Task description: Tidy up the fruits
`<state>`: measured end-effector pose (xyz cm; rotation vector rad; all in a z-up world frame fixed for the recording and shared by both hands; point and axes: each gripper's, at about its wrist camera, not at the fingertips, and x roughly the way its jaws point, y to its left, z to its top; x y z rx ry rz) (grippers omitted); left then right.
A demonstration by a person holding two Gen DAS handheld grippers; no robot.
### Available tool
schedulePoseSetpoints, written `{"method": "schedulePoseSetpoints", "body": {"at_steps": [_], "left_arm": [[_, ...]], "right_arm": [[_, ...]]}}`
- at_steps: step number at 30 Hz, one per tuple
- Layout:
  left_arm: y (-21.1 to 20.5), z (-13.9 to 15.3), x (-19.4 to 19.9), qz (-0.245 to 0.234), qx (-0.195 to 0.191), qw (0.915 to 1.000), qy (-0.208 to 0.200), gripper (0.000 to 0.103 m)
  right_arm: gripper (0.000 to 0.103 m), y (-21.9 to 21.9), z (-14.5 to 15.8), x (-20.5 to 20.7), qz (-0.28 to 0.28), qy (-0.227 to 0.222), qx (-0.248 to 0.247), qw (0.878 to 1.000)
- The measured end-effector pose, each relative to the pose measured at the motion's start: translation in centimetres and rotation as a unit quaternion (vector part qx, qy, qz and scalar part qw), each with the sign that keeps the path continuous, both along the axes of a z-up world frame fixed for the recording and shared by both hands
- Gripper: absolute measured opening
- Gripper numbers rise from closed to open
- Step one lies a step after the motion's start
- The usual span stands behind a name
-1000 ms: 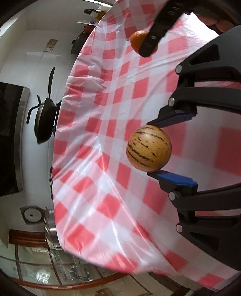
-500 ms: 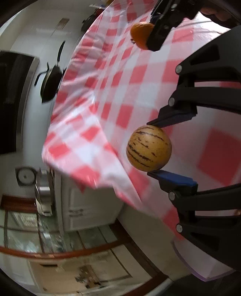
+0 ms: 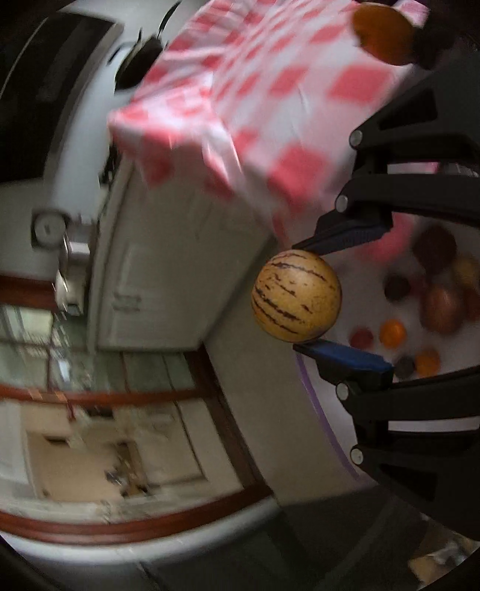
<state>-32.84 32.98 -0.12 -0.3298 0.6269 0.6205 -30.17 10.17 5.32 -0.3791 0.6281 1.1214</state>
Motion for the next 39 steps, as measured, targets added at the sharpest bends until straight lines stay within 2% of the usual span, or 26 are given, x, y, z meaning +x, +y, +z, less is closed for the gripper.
{"method": "schedulePoseSetpoints", "body": {"at_steps": [3,7,9,12,16,19,25,28,29,31,33,34,36,37,39], "left_arm": [[2.4,-2.1,-1.3,0.029,-0.019,0.9988,0.035,0.046],[5.1,-6.3,-2.1,0.059,-0.054,0.9904,0.113,0.046],[5.9,-8.5,-2.3,0.056,-0.085,0.9846,0.142,0.046],[5.9,-10.7,-2.3,0.042,-0.1,0.9777,0.18,0.046],[5.0,-13.4,-2.3,0.015,-0.109,0.9654,0.237,0.046],[5.0,-14.5,-2.3,0.009,-0.126,0.96,0.25,0.046],[5.4,-15.3,-1.4,0.017,-0.121,0.9531,0.277,0.047],[5.6,-15.4,-1.6,0.015,-0.123,0.9545,0.271,0.048],[5.6,-15.3,-1.6,0.015,-0.122,0.9557,0.268,0.053],[5.5,-14.7,-1.7,0.022,-0.115,0.9607,0.252,0.059],[5.4,-14.1,-1.8,0.024,-0.108,0.9645,0.24,0.059],[5.4,-13.5,-2.0,0.026,-0.102,0.9681,0.227,0.059],[5.2,-11.9,-2.3,0.032,-0.079,0.9759,0.201,0.07],[5.0,-10.6,-2.8,0.048,-0.05,0.9799,0.187,0.082],[4.6,-8.2,-3.4,0.071,0.002,0.9857,0.153,0.094]], "right_arm": [[0.044,2.8,-3.0,-1.3,0.042,0.014,-0.053,0.998],[0.044,6.4,-7.7,-2.1,0.071,0.039,-0.137,0.987],[0.044,7.7,-9.6,-2.4,0.078,0.037,-0.176,0.981],[0.044,9.2,-12.3,-2.7,0.075,0.04,-0.237,0.968],[0.044,9.7,-13.8,-2.7,0.067,0.03,-0.273,0.959],[0.044,9.8,-14.8,-2.2,0.06,0.029,-0.292,0.954],[0.044,9.5,-15.3,-1.6,0.051,0.037,-0.3,0.952],[0.047,9.3,-15.1,-1.1,0.044,0.041,-0.296,0.953],[0.056,9.2,-14.9,-1.1,0.042,0.04,-0.292,0.955],[0.066,9.0,-14.2,-1.2,0.041,0.036,-0.277,0.959],[0.071,8.8,-13.2,-1.5,0.042,0.023,-0.262,0.964],[0.077,8.7,-12.8,-1.8,0.043,0.016,-0.257,0.965],[0.084,8.7,-11.8,-2.2,0.048,0.0,-0.242,0.969],[0.087,8.6,-11.0,-2.6,0.052,-0.009,-0.231,0.972],[0.087,8.6,-10.1,-3.0,0.064,-0.01,-0.215,0.974]]}}
